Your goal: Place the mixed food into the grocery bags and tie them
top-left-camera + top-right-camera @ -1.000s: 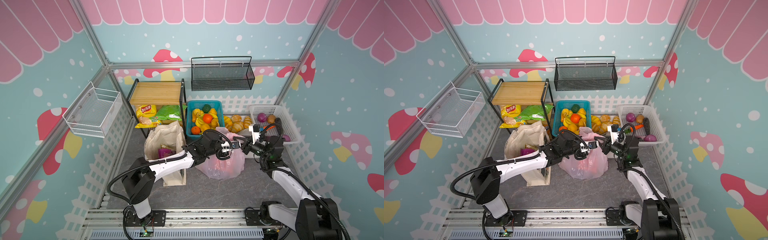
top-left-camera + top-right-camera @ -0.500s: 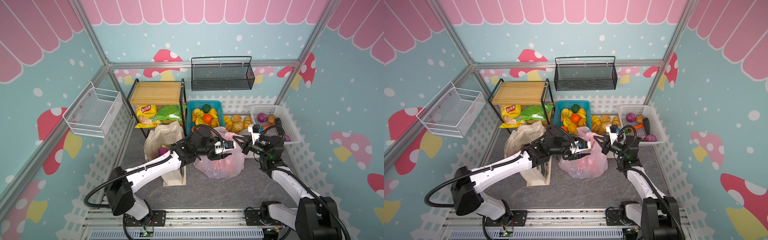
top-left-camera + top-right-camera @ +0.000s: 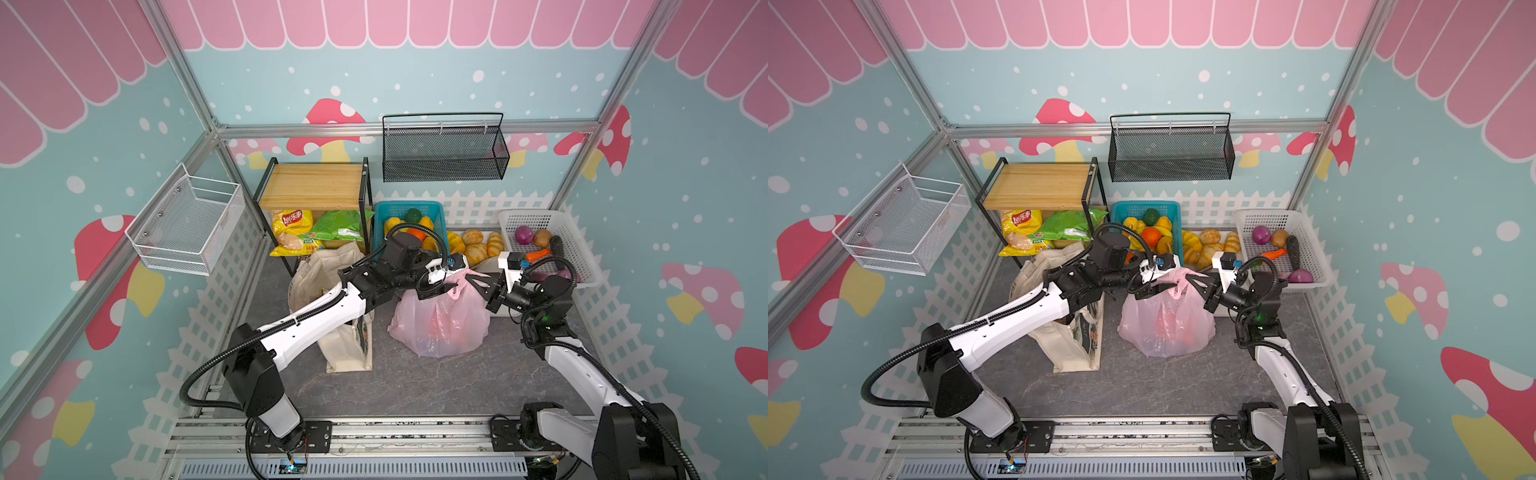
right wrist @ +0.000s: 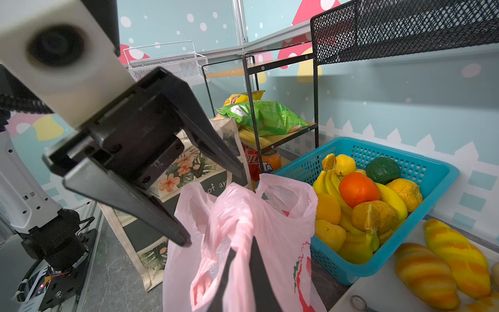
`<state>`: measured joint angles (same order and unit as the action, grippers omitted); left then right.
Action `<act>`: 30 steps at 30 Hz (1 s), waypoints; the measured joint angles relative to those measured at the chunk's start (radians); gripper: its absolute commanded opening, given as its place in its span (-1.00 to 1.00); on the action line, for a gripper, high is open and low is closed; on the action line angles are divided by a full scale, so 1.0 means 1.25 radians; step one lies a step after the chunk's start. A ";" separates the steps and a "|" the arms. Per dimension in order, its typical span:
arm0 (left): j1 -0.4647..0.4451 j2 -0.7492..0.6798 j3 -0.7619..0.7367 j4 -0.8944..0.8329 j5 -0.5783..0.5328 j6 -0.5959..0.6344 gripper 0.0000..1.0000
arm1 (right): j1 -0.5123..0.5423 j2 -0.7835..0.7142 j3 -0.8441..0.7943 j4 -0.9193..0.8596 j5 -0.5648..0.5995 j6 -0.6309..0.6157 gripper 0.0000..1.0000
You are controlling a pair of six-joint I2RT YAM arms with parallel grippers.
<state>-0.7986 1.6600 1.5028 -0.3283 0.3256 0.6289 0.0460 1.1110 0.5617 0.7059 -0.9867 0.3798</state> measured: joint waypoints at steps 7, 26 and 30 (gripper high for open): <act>0.000 0.042 0.037 -0.035 -0.008 0.015 -0.32 | 0.001 0.000 -0.005 0.035 -0.005 0.030 -1.00; -0.001 0.110 0.054 -0.015 -0.042 0.040 -1.00 | 0.002 0.011 -0.031 0.080 0.022 0.013 -0.70; 0.001 0.096 0.026 0.000 -0.034 0.048 -1.00 | 0.004 -0.020 -0.034 0.030 0.068 -0.074 -0.36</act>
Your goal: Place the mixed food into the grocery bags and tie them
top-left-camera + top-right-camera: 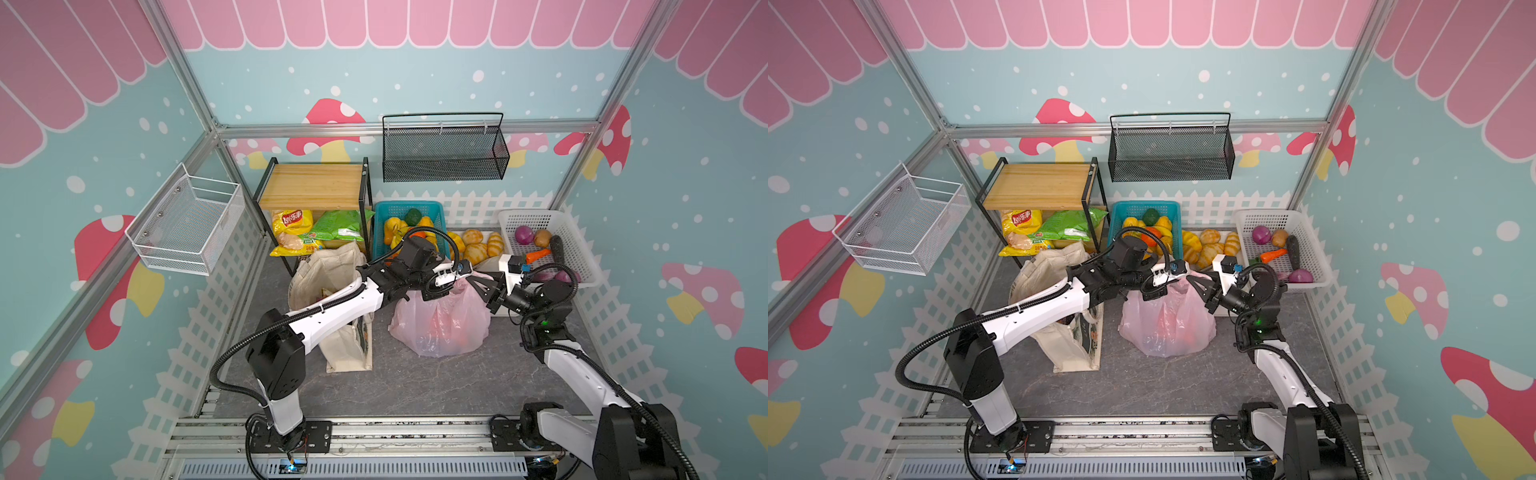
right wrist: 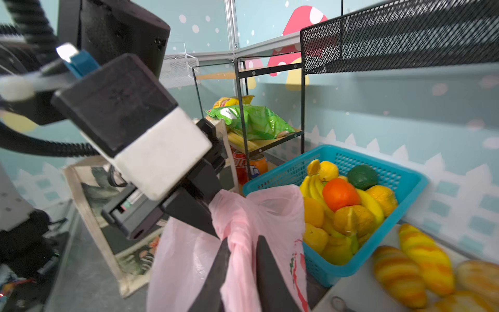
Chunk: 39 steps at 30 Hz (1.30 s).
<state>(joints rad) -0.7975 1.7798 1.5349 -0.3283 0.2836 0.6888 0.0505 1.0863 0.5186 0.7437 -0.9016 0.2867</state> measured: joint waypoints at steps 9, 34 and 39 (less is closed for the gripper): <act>0.011 -0.018 -0.009 -0.005 0.022 0.035 -1.00 | 0.003 -0.034 -0.040 -0.018 0.022 -0.145 0.11; 0.011 -0.022 0.006 -0.058 0.042 0.068 -1.00 | 0.057 0.043 0.043 -0.120 0.030 -0.301 -0.39; 0.011 -0.022 0.014 -0.078 0.032 0.065 -0.99 | 0.069 0.044 0.045 -0.153 0.072 -0.326 -0.82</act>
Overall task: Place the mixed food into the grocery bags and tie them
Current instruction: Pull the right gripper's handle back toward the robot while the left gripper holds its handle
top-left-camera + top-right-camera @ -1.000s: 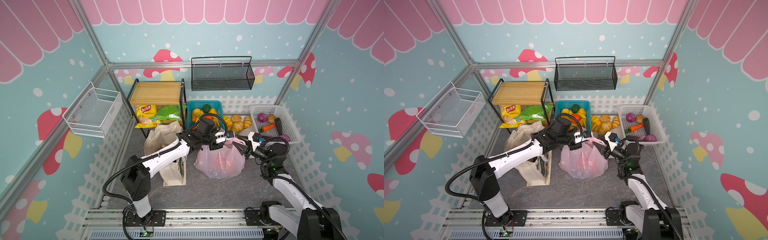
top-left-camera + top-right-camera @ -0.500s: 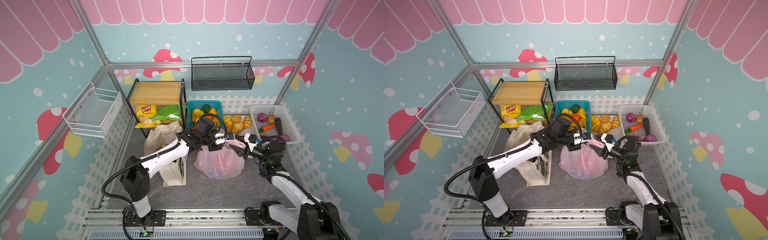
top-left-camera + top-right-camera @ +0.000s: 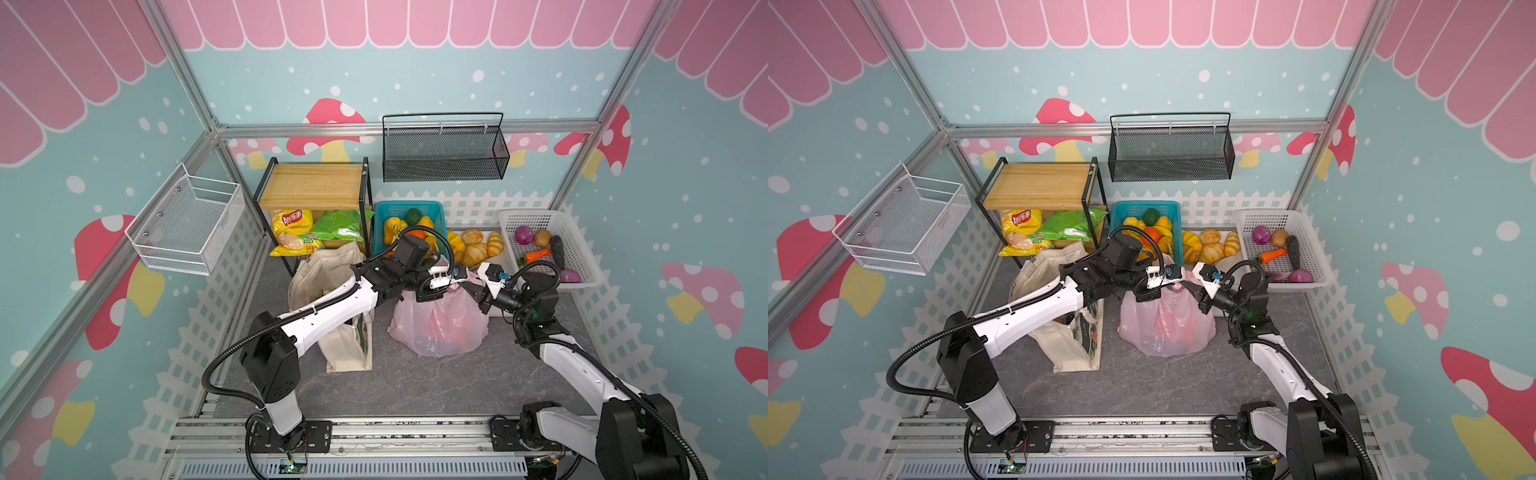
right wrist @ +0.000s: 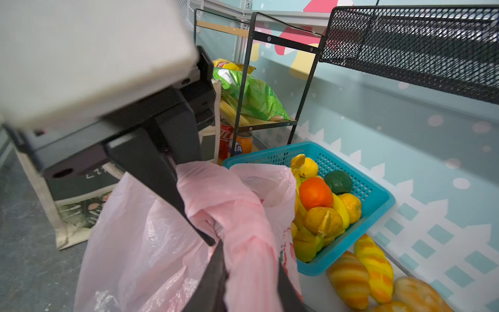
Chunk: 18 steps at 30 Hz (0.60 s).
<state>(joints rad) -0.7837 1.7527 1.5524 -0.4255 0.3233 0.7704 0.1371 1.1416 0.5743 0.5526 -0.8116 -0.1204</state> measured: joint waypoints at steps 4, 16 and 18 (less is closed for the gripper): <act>0.000 0.000 0.005 -0.005 -0.018 -0.006 -0.74 | 0.006 -0.007 0.000 -0.015 0.032 -0.012 -0.99; 0.000 -0.006 0.005 -0.016 -0.092 -0.022 -0.64 | 0.044 -0.053 -0.002 -0.022 0.103 -0.016 -1.00; -0.002 -0.006 0.008 -0.016 -0.110 -0.027 -0.76 | 0.049 -0.067 -0.005 -0.022 0.127 -0.017 -1.00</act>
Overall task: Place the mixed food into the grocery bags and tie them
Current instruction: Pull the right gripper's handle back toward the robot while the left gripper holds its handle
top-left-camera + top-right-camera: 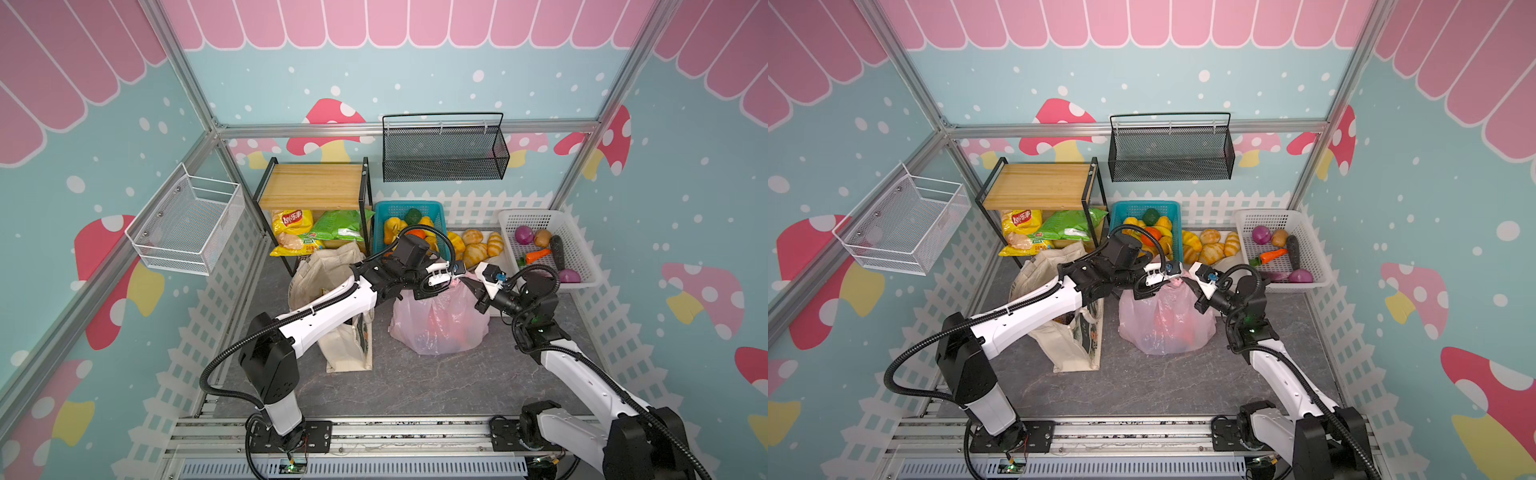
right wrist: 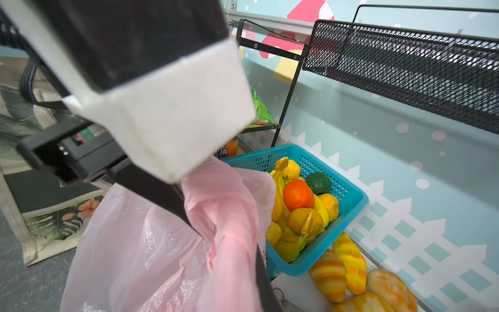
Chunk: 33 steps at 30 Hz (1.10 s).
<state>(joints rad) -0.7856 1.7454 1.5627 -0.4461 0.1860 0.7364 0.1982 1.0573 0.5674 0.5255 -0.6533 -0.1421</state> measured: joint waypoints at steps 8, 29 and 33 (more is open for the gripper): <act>-0.003 -0.025 0.000 0.003 -0.014 -0.052 -1.00 | 0.017 -0.027 -0.007 -0.005 0.114 -0.042 -1.00; -0.001 -0.093 -0.122 0.100 0.163 -0.348 -0.35 | 0.070 0.005 -0.072 0.138 0.211 0.026 -1.00; 0.008 -0.093 -0.111 0.086 0.186 -0.338 -0.14 | 0.070 0.005 -0.077 0.158 0.203 0.037 -1.00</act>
<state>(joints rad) -0.7757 1.6287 1.4239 -0.3389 0.4179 0.3138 0.2859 1.0637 0.4709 0.7235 -0.4000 -0.0963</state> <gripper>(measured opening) 0.386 0.055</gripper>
